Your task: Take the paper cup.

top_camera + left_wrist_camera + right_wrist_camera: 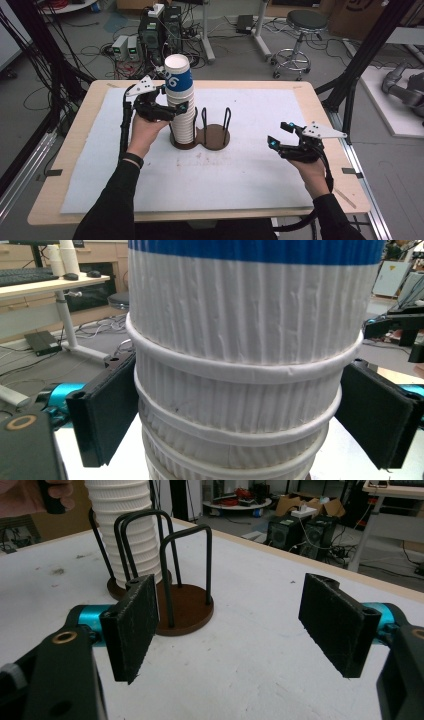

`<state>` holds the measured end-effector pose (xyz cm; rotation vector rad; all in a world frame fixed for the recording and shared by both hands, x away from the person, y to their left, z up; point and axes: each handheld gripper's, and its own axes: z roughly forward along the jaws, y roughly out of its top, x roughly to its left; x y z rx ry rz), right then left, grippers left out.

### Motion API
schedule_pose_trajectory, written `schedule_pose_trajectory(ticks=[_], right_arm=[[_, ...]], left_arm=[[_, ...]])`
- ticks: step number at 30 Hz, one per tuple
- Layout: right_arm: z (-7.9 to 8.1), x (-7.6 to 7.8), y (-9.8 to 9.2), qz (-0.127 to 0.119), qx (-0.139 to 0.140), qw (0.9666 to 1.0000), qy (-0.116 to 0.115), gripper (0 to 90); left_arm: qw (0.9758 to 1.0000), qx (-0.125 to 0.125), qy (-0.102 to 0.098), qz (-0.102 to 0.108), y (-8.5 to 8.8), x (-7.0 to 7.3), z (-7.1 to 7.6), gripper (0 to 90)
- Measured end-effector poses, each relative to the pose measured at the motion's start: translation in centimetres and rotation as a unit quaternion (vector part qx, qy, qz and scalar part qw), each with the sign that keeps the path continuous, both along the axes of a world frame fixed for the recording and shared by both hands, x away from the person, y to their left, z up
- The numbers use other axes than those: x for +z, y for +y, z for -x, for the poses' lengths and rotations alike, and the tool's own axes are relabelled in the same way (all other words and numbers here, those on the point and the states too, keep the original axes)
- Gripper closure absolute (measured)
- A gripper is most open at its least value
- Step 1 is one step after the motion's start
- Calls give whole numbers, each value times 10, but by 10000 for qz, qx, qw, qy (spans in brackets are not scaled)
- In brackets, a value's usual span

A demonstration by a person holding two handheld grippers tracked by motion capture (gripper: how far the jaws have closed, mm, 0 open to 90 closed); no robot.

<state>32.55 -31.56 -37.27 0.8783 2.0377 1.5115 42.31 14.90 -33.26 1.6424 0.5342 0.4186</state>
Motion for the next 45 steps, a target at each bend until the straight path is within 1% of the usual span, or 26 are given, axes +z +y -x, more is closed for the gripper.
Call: schedule_pose_trajectory(ticks=[6, 9, 15, 19, 23, 25, 26, 27, 28, 29, 33, 40, 45], right_arm=[[-2, 6, 8, -78, 133, 9999, 21, 246], [-3, 13, 14, -131, 243, 9996, -3, 252], [-11, 27, 30, -102, 431, 9990, -68, 257], [-17, 39, 42, -77, 567, 9983, -108, 259], [-26, 56, 58, -56, 729, 9972, -136, 259], [-32, 66, 68, -52, 793, 9966, -209, 259], [-34, 70, 71, -62, 833, 9963, -206, 259], [-34, 70, 71, -62, 833, 9963, -206, 259], [-40, 79, 83, -17, 901, 9957, -234, 259], [-42, 83, 88, -17, 937, 9953, -243, 259], [-50, 96, 105, -83, 1047, 9941, -278, 259], [-63, 117, 135, -85, 1174, 9925, -326, 259], [-71, 130, 155, -86, 1337, 9904, -349, 258]], left_arm=[[10000, 21, -14, -25, 0, 0, 0, 107], [10000, 40, -14, -40, 0, 1, 0, 108], [9999, 72, -20, -83, -1, 2, 0, 109], [9999, 89, -26, -91, -1, 2, 0, 110], [9999, 106, -26, -90, -1, 2, 0, 110], [9999, 105, -34, -97, -1, 2, -1, 110], [9999, 112, -27, -92, -2, 2, 0, 110], [9999, 112, -27, -92, -2, 2, 0, 110], [9999, 115, -30, -84, -2, 2, 0, 110], [9999, 117, -30, -85, -2, 2, 0, 110], [9999, 114, -34, -105, -2, 2, 0, 110], [9998, 109, -35, -142, -2, 3, 0, 111], [9998, 114, -37, -147, -2, 3, 0, 111]])
